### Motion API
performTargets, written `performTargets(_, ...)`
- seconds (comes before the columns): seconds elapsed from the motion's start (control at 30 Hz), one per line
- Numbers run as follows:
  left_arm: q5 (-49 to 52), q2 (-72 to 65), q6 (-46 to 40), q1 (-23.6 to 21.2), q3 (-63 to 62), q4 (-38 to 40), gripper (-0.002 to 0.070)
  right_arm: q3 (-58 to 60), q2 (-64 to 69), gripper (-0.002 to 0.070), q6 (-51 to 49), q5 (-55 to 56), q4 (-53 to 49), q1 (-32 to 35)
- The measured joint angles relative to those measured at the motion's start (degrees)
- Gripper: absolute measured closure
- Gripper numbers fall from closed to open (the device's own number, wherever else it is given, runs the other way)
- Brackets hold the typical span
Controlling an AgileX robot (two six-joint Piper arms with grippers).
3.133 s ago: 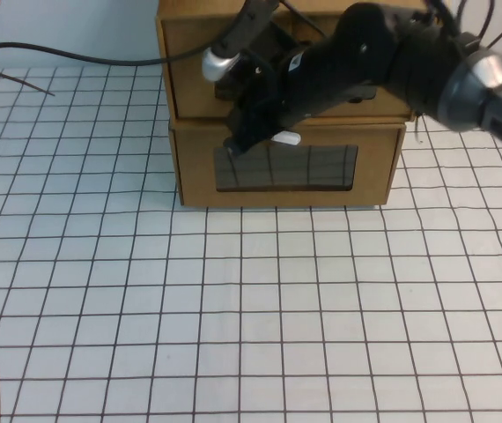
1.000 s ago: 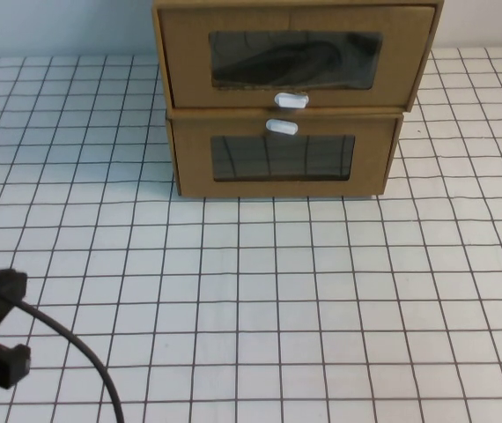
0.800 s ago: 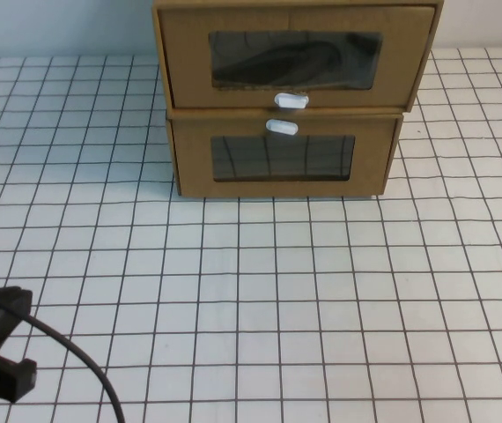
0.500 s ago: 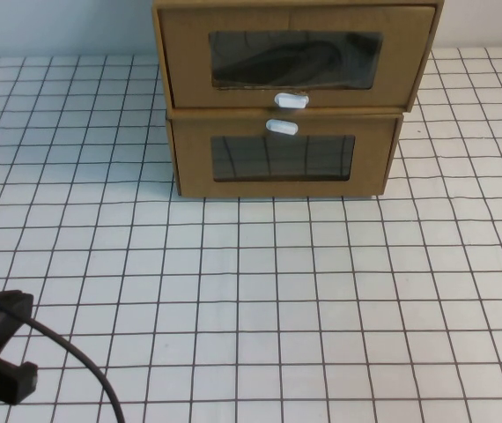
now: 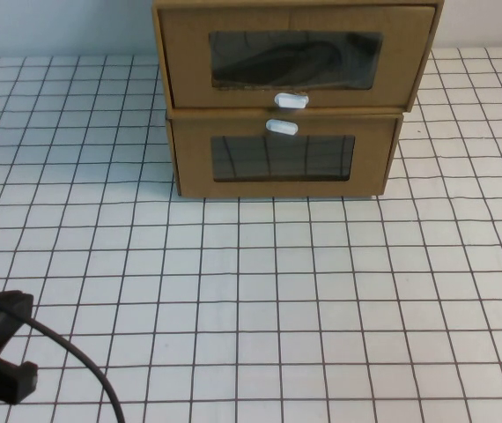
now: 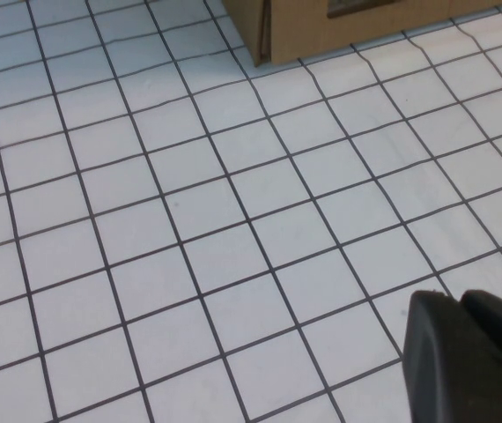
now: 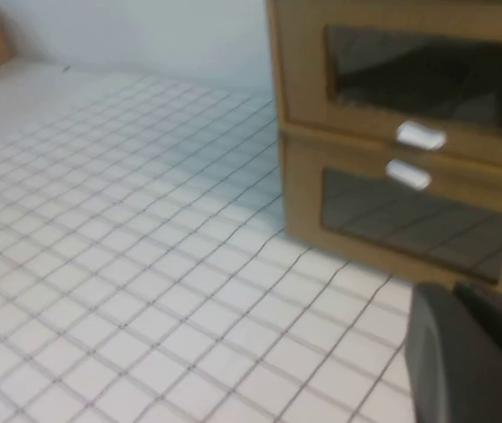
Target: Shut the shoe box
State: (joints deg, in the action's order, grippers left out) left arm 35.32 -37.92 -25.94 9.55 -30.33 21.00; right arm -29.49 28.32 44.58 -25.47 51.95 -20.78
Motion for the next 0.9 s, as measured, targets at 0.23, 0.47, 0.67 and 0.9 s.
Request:
performTargets(0.23,0.00,0.00,0.00,0.00,0.00,0.00,0.0677,7.41,0.00,0.0689,0.86,6.55,-0.84,0.00)
performTargets(0.47,0.00,0.00,0.04,0.00,0.00,0.00,0.0677,16.97,-3.88,0.0689,8.20,24.60,-0.10,-2.66)
performTargets(0.67,0.00,0.00,0.04,0.00,0.00,-0.27,0.0677,19.64,-9.77,0.0689,7.49,31.21,-1.61,-2.13)
performTargets(0.9,0.00,0.00,0.04,0.00,0.00,-0.78,0.0677,23.20,-15.19,0.0689,-19.49,33.53,-27.18,7.28)
